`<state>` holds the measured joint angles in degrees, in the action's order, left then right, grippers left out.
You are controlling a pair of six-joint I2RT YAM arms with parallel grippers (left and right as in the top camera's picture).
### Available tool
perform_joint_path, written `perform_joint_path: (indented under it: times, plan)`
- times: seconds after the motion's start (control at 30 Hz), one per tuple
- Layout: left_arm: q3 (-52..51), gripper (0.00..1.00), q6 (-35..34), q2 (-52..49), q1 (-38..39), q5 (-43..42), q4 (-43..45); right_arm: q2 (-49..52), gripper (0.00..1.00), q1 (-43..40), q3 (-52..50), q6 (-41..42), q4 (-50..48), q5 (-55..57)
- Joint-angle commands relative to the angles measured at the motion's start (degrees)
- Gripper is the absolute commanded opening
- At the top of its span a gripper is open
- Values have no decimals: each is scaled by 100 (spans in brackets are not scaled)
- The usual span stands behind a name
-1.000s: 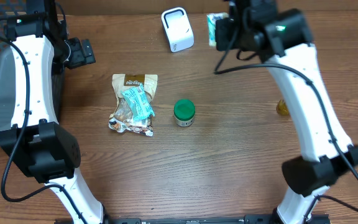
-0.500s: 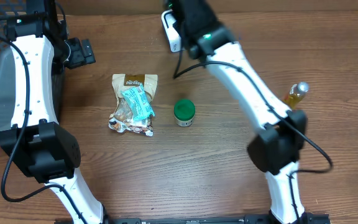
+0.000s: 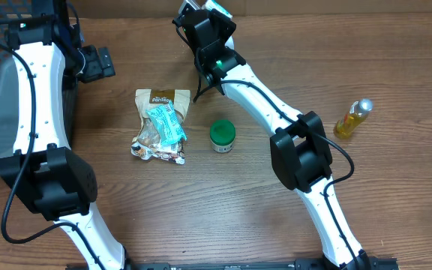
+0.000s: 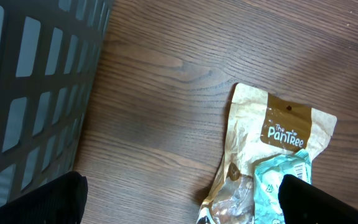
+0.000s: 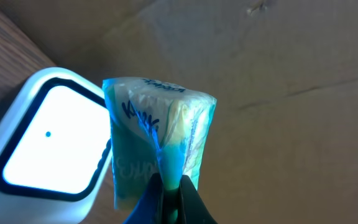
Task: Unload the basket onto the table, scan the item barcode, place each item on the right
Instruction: 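Raise the Kleenex pack under the white scanner with the right gripper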
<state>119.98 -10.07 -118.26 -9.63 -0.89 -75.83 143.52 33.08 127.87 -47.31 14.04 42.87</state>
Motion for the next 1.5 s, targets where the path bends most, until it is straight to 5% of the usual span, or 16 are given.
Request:
perform_joint_path:
  times: [0.0, 0.33, 0.7, 0.93, 1.13, 1.3, 1.47]
  plan:
    - [120, 99, 109, -2, -7, -22, 0, 153, 4, -31, 76, -428, -177, 120]
    - [120, 100, 109, -2, -7, -22, 0, 330, 4, -111, 76, -326, -72, -122]
    - [120, 99, 109, -2, -7, -22, 0, -546, 4, -96, 83, 1263, 555, 142]
    - [120, 100, 109, -2, -7, -22, 0, -1921, 4, -146, 83, 2992, 2667, -549]
    - [120, 100, 109, -2, -7, -22, 0, -2730, 4, -640, 83, 4937, 5340, -2297]
    - [120, 99, 109, -2, -7, -20, 0, -2723, 4, -1259, 15, 5488, 7016, -3600]
    - [120, 99, 109, -2, -7, -22, 0, -2704, 3, -1786, -560, 5504, 7573, -4203]
